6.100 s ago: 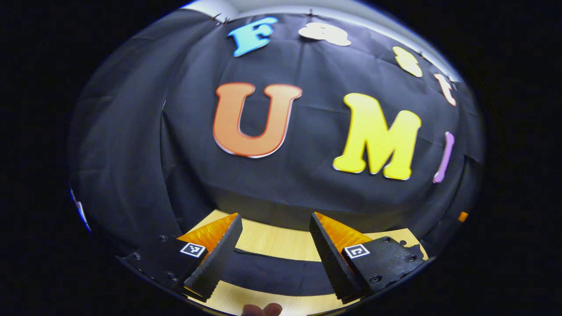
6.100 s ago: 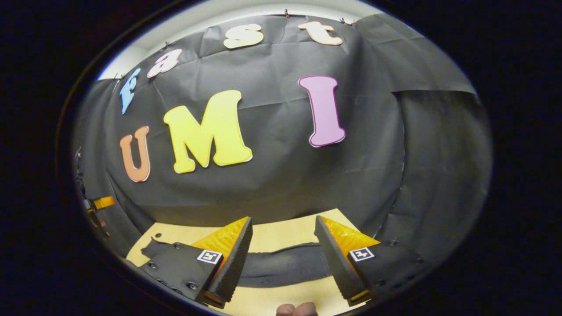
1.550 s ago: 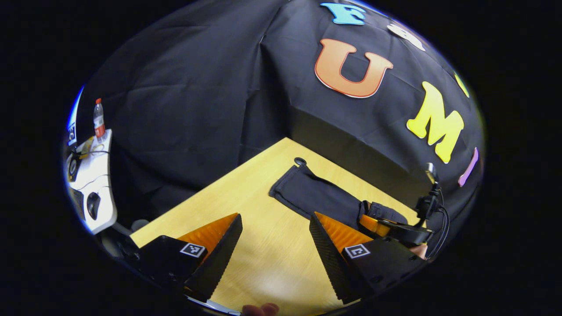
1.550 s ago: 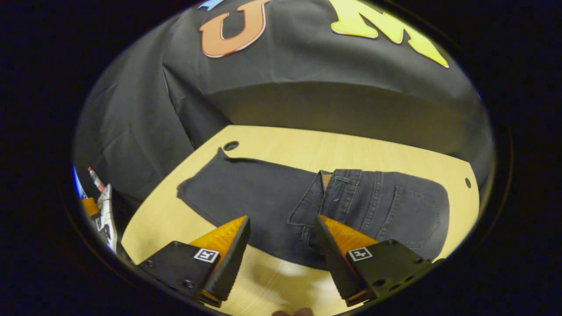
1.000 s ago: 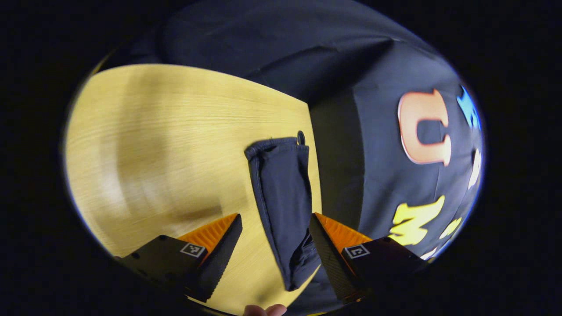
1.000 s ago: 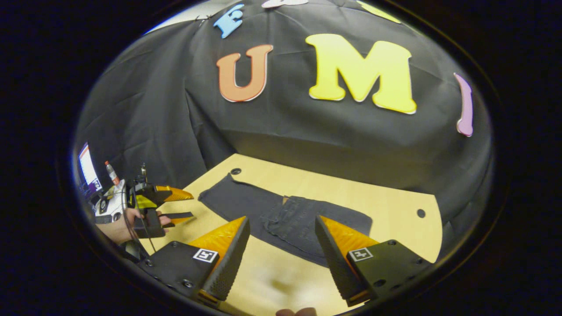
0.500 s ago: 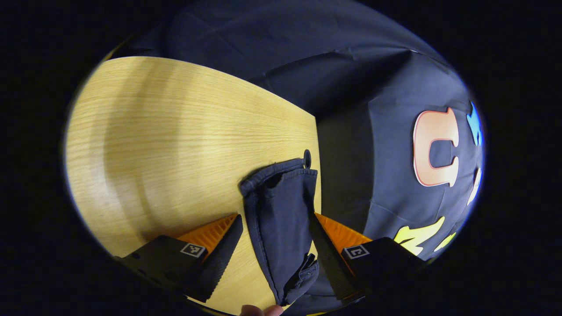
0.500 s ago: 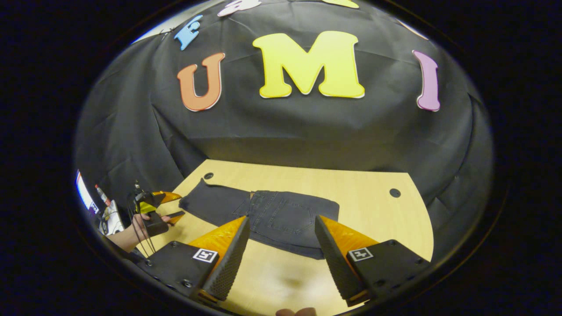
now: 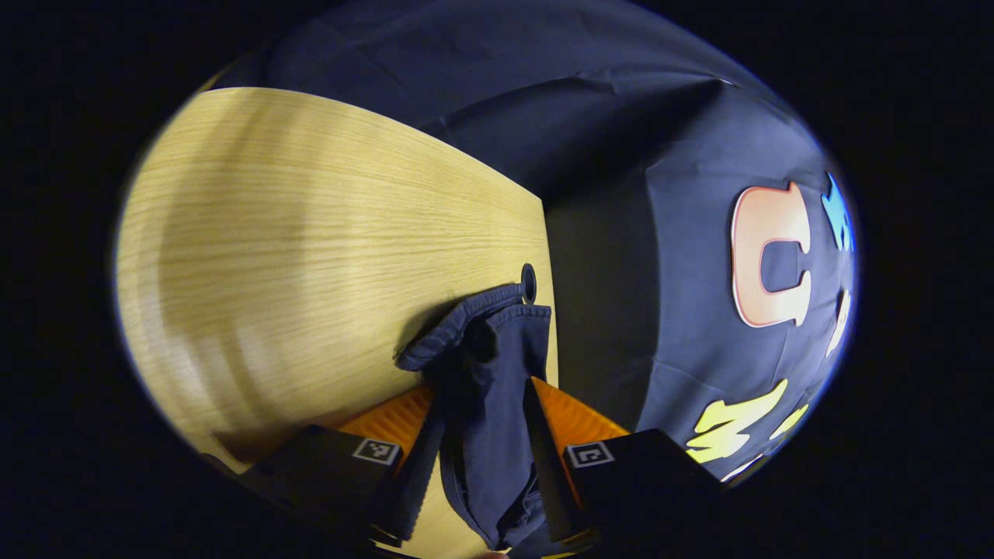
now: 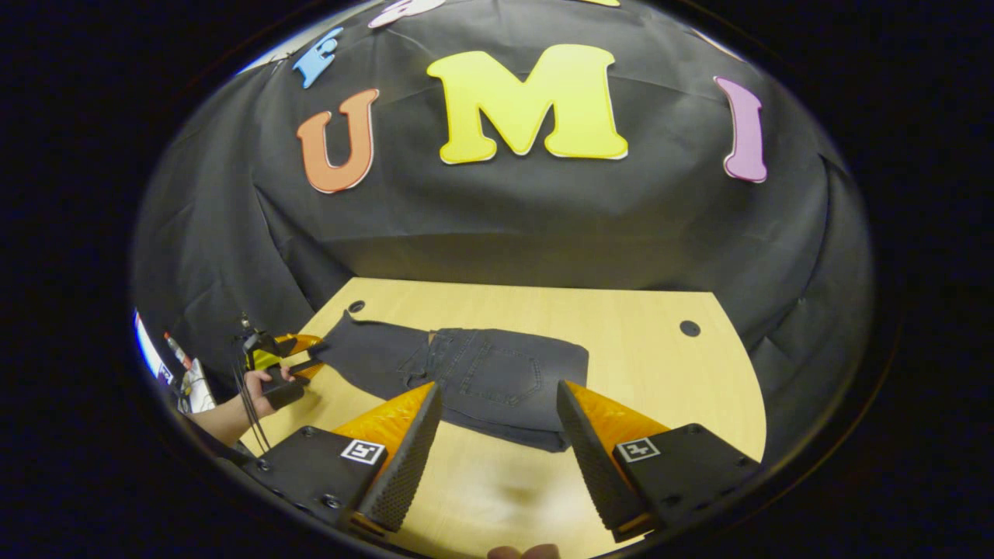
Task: Grasp the waist and the cuffs of the jeans and fold them to make the two legs overlap; first hold the waist and fold one-third of the jeans toward the cuffs, then hold the cuffs and fold the remaining one-third in the same direction to finish folding.
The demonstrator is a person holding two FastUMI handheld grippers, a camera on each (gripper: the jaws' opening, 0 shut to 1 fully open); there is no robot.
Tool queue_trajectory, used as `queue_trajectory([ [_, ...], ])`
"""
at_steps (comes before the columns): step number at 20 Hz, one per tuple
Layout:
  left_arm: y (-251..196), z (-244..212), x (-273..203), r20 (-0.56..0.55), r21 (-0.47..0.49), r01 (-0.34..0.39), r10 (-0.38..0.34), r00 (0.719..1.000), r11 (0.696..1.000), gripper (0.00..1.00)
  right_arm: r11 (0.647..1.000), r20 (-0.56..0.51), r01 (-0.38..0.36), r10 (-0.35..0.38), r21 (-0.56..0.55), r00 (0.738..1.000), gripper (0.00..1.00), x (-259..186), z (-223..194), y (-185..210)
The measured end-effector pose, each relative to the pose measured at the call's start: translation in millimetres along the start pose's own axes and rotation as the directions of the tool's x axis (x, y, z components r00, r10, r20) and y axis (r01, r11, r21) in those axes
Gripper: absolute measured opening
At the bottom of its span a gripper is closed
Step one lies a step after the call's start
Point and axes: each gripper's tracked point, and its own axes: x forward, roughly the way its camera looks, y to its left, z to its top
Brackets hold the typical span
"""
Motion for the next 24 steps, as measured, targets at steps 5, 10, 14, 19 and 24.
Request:
queue_trajectory([
  [5, -9, 1, 0, 0.009, 0.083, -0.011, 0.010, 1.000, 0.997, 0.13, 0.998, 0.025, 0.053, -0.054, 0.021, 0.998, 0.89, -16, -2, -18],
  [10, -75, -19, -23, 0.021, 0.280, 0.044, -0.052, 0.998, 0.959, 0.06, 0.991, 0.088, 0.111, -0.118, 0.079, 0.989, 0.96, -50, 0, -42],
  [14, -150, -75, -45, 0.017, 0.418, 0.108, -0.126, 0.992, 0.902, 0.05, 0.983, 0.133, 0.140, -0.155, 0.119, 0.979, 0.93, -81, -2, -59],
  [19, -216, -200, -58, -0.074, 0.599, 0.195, -0.188, 0.979, 0.777, 0.06, 0.970, 0.181, 0.212, -0.231, 0.120, 0.956, 0.93, -135, -8, -91],
  [24, -199, -324, -34, -0.204, 0.757, 0.247, -0.140, 0.969, 0.605, 0.06, 0.940, 0.177, 0.300, -0.327, 0.163, 0.928, 0.95, -177, -28, -129],
])
